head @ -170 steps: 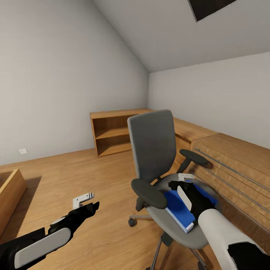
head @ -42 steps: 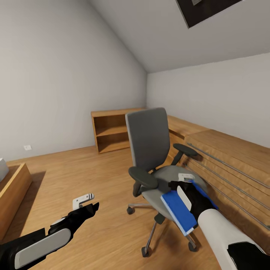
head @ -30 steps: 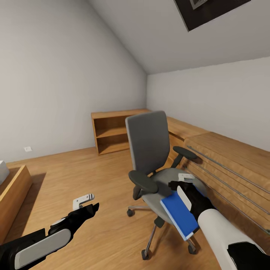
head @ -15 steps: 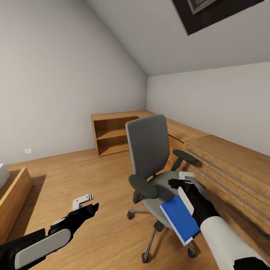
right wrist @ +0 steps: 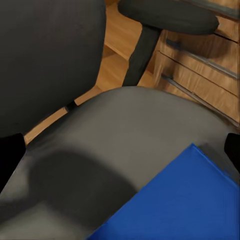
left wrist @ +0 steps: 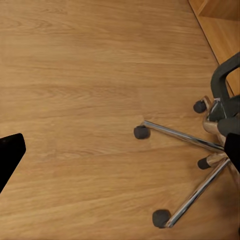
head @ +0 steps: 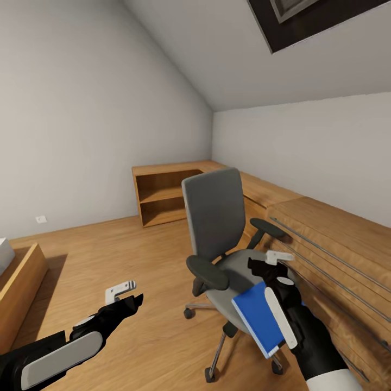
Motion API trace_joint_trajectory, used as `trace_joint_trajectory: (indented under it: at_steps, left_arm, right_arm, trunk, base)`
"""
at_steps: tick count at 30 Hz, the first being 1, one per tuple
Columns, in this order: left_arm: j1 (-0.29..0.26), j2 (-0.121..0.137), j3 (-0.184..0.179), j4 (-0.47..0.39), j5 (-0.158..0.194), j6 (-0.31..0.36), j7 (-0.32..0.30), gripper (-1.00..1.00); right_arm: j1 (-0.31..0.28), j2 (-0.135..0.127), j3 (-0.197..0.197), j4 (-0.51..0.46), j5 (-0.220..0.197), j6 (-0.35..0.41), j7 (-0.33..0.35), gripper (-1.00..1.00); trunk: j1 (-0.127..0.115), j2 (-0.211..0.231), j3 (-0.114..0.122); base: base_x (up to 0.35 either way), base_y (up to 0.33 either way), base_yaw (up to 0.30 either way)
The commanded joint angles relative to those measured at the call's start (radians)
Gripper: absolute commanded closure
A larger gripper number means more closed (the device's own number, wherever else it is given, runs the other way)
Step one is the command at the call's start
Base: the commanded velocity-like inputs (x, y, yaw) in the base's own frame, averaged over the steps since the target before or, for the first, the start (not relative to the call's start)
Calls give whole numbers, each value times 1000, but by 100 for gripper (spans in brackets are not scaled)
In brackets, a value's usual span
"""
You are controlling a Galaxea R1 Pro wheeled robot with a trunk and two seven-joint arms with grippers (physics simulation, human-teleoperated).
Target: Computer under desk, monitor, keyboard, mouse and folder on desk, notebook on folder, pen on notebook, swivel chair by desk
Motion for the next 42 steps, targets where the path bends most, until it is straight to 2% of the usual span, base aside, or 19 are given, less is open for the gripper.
trace_joint_trajectory:
  at_steps: [1, 3, 4, 6, 11, 19, 30, 42]
  left_arm:
    - [-2, 0, -4, -1, 9, -10, 1, -100]
    - [-2, 0, -5, -1, 9, -10, 0, -100]
    - [-2, 0, -6, -1, 9, -10, -2, -100]
    - [-2, 0, -7, -1, 10, -10, -2, -100]
    - [-2, 0, -7, -1, 10, -10, -4, -100]
    - [-2, 0, -7, -1, 9, -10, -3, -100]
    - [-2, 0, -7, -1, 9, -10, -3, -100]
    - [-2, 0, -7, -1, 10, -10, -2, -100]
  right_arm:
    - [6, -1, 1, -18, -10, 3, -11, -100]
    - [20, -2, -13, -54, -10, 5, -12, -100]
    - [31, -1, -42, -80, -11, 7, -12, -100]
    - [35, 3, -71, -90, -12, 7, -12, -100]
    - [40, 7, -87, -94, -12, 7, -12, -100]
    - [41, 7, -88, -92, -12, 6, -12, -100]
    - [41, 9, -87, -88, -15, 5, -11, -100]
    - [42, 9, -86, -88, -29, 6, -10, -100]
  trunk:
    - [0, -1, -1]
    - [0, -1, -1]
    - [0, -1, -1]
    - [0, -1, -1]
    - [0, -1, -1]
    - [0, -1, -1]
    - [0, -1, -2]
    - [0, -1, -3]
  base:
    - [0, 0, 0]
    - [0, 0, 0]
    - [0, 0, 0]
    - [0, 0, 0]
    - [0, 0, 0]
    - [-104, 96, -36]
    - [-248, 225, -203]
    - [-286, 96, -22]
